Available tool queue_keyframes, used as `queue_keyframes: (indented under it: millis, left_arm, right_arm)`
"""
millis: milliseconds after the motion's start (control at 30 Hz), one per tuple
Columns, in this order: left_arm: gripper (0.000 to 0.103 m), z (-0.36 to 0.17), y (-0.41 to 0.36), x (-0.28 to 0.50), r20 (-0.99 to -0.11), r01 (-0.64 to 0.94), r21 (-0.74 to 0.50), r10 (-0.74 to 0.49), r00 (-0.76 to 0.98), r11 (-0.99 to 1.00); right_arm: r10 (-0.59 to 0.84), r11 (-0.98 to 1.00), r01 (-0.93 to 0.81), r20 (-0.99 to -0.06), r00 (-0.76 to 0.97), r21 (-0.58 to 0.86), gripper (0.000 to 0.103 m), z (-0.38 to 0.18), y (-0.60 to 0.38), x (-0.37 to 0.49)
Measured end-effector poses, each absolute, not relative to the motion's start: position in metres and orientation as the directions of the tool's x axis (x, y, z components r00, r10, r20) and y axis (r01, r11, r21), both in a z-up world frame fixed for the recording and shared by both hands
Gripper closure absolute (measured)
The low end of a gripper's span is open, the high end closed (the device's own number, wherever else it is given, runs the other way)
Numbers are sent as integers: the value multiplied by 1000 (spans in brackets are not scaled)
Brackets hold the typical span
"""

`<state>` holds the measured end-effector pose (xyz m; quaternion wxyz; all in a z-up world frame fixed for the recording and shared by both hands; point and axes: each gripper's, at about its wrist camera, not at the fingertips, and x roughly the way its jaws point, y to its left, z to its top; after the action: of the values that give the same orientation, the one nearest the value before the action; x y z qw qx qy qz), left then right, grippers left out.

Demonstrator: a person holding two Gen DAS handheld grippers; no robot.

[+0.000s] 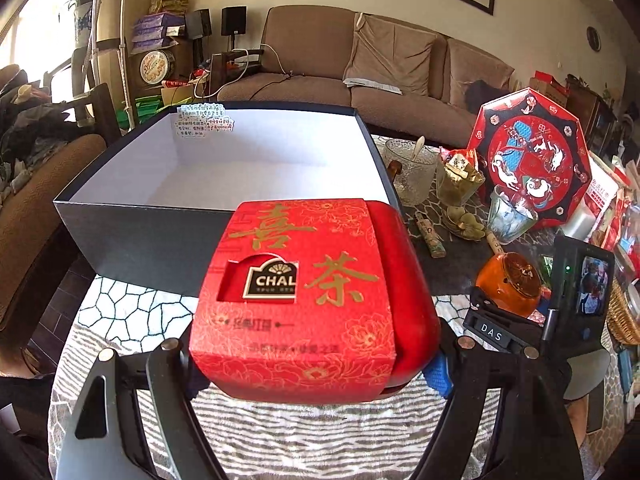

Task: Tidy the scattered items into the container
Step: 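Grasp the orange pumpkin jar with the right gripper while the left holds the tin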

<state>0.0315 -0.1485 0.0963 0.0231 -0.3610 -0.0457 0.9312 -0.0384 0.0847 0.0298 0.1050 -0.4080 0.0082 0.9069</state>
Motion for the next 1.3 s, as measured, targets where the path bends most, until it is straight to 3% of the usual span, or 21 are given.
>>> queue_keyframes:
  millis: [333, 400, 1033, 1300]
  left_arm:
    - [22, 88, -151, 28, -690, 2, -107, 73, -720, -994]
    - [22, 86, -148, 26, -696, 2, -106, 73, -714, -994]
    - [22, 86, -145, 27, -693, -7, -86, 65, -718, -996]
    - [22, 87, -145, 26, -701, -15, -115, 91, -707, -993]
  right_arm:
    - [274, -961, -209, -761, -589, -184, 0, 20, 77, -60]
    - [290, -955, -227, -749, -595, -190, 11, 23, 80, -57]
    - [96, -994, -17, -767, -635, -110, 11, 29, 56, -4]
    - [45, -999, -20, -782, -622, -41, 9, 23, 61, -13]
